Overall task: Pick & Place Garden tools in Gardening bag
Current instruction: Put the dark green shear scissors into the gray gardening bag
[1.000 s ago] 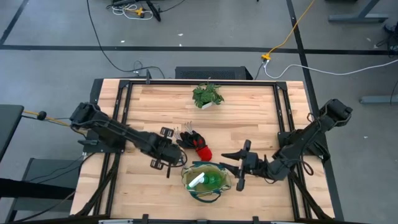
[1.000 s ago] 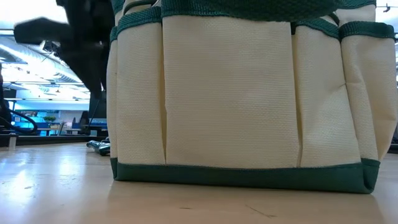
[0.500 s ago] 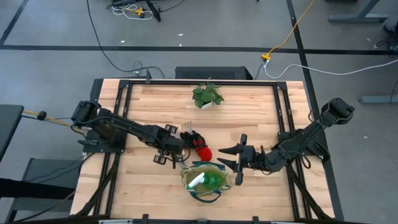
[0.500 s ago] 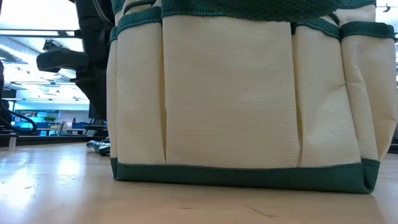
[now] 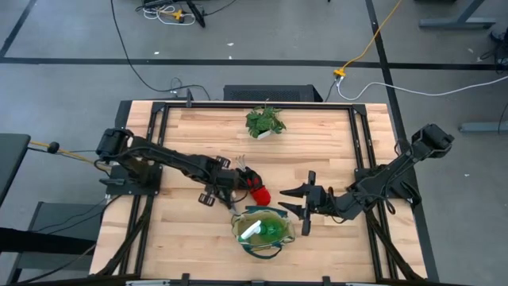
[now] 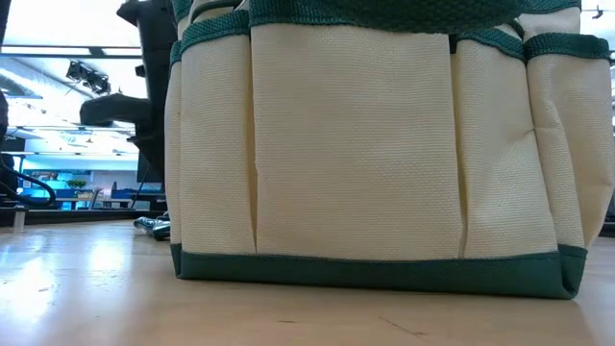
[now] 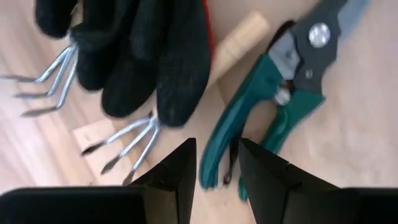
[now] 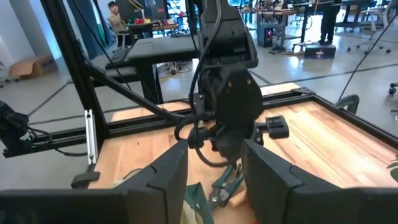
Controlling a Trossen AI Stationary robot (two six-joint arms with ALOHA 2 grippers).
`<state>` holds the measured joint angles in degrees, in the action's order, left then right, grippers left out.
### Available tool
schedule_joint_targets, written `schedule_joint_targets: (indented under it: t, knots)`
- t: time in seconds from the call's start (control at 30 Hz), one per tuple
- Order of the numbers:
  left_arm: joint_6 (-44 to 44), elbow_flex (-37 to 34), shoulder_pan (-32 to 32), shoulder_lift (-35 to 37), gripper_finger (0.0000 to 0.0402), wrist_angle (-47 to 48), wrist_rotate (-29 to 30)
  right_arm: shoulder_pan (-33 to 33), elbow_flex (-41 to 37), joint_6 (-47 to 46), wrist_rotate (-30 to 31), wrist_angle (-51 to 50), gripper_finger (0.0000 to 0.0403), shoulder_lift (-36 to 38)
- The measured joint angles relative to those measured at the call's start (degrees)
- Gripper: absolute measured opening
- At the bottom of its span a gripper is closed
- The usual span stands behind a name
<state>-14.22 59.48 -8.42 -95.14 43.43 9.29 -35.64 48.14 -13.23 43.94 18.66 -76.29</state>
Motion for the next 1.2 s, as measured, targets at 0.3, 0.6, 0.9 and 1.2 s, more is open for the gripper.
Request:
schedule_joint_targets:
  t: [0.3, 0.6, 0.9, 1.2]
  knots:
    - [-0.8, 0.0, 0.1, -4.5, 0.0128, -0.5, -0.9, 0.0, 0.0, 0.2, 0.0, -0.3, 0.0151, 0.0]
    - [-0.6, 0.0, 1.5, -7.2, 0.0127, -1.4, -0.6, 0.0, 0.0, 0.2, 0.0, -0.3, 0.0151, 0.0]
    - [0.5, 0.1, 1.8, -7.2, 0.0055, 0.3, -3.1, 0.0, 0.0, 0.2, 0.0, -0.3, 0.0151, 0.0]
    - [4.7, 0.1, 0.8, -7.0, 0.0055, 7.5, -7.0, 0.0, 0.0, 0.3, 0.0, -0.3, 0.0151, 0.0]
